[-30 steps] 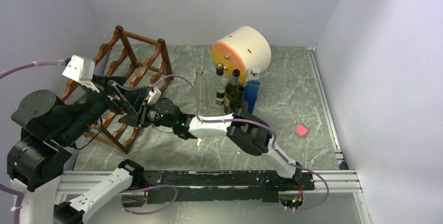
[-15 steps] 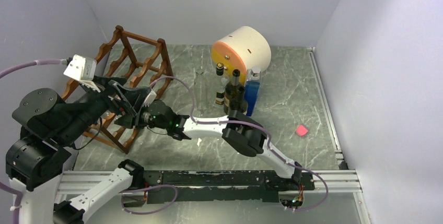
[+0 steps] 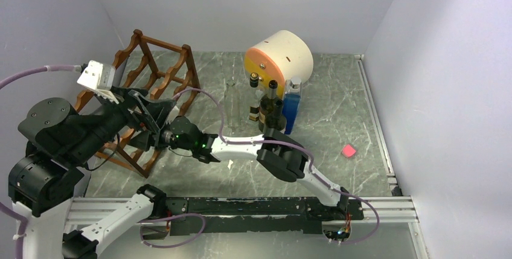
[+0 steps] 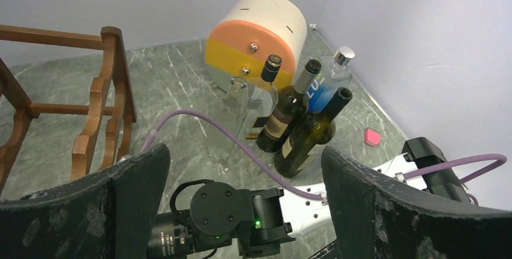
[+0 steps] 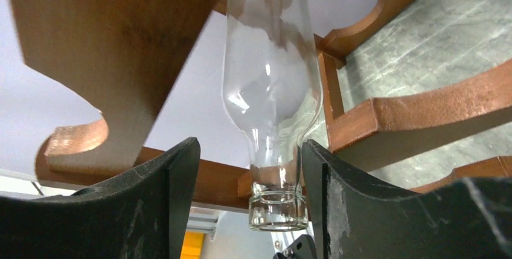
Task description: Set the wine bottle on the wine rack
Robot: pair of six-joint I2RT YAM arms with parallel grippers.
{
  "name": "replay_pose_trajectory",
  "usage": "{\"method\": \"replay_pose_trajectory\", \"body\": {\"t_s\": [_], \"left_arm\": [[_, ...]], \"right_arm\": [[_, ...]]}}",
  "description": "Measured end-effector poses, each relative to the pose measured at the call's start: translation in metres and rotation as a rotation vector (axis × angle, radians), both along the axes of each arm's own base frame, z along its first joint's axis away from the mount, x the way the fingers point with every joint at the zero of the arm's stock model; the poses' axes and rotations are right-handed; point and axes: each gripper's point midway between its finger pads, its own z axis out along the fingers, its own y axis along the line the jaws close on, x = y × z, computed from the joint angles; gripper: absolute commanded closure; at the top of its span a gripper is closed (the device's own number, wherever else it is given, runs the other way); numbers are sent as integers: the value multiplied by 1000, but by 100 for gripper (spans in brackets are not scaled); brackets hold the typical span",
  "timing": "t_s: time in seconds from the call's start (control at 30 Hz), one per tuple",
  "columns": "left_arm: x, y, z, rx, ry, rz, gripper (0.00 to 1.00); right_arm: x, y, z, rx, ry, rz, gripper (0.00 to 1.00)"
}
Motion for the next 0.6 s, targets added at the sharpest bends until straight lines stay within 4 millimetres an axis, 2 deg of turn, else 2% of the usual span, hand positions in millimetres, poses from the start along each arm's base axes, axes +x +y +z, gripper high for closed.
{"method": "replay_pose_trajectory", "body": {"t_s": [0.13, 0.37, 0.43, 0.6], "left_arm": [[0, 1, 0, 1, 1, 4, 1], [1, 2, 0, 1, 0, 12, 1], [1, 2, 0, 1, -1, 15, 1], [2, 4, 0, 2, 0, 24, 1]], "right_arm": [[-4, 0, -7, -17, 4, 7, 32], [-3, -2, -7, -29, -24, -2, 31], [-2, -3, -7, -40, -45, -2, 29], [-2, -9, -2, -75, -103, -13, 17]]}}
